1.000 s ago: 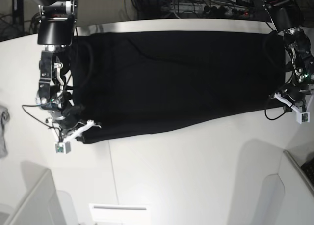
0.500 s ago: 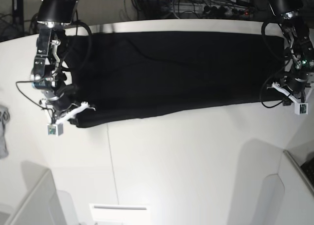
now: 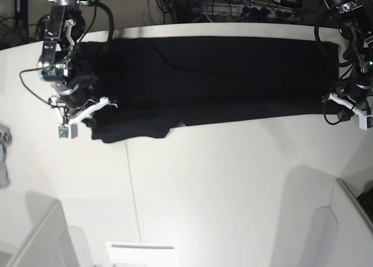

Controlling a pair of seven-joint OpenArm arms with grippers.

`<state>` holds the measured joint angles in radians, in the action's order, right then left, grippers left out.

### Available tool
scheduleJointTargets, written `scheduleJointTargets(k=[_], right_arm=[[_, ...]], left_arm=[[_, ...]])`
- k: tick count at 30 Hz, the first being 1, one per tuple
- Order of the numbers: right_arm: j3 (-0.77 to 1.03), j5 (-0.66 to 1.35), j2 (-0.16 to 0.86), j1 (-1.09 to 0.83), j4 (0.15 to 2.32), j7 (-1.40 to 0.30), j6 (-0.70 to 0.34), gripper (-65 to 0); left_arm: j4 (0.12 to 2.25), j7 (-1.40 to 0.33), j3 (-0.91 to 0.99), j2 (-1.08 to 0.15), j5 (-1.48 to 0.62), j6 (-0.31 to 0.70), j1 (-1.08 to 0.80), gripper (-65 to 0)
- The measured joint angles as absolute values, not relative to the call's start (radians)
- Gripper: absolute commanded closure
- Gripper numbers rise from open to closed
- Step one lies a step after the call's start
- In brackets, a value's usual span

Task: Fold the T-shirt properly
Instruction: 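Lift the hem with both grippers and fold it toward the collar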

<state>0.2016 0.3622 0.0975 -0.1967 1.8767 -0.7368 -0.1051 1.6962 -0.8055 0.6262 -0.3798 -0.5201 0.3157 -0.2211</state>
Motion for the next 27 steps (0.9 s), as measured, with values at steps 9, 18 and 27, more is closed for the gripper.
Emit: scheduleJointTargets(k=[9, 18, 27], right_arm=[[0.26, 0.365, 0.07, -0.283, 1.954, -0.781, -0.105, 0.0], [0.262, 0.364, 0.065, -0.362, 1.988, -0.772, -0.105, 0.0], [0.262, 0.452, 0.066, -0.419, 1.991, -0.771, -0.105, 0.0]], left_arm=[[1.726, -0.813, 0.683, -0.379, -0.525, 0.316, -0.286, 0.0], [1.76, -0.813, 0.681, -0.374, -0.524, 0.318, -0.337, 0.0], [1.77, -0.805, 0.681, -0.377, -0.525, 0.318, -0.358, 0.0]])
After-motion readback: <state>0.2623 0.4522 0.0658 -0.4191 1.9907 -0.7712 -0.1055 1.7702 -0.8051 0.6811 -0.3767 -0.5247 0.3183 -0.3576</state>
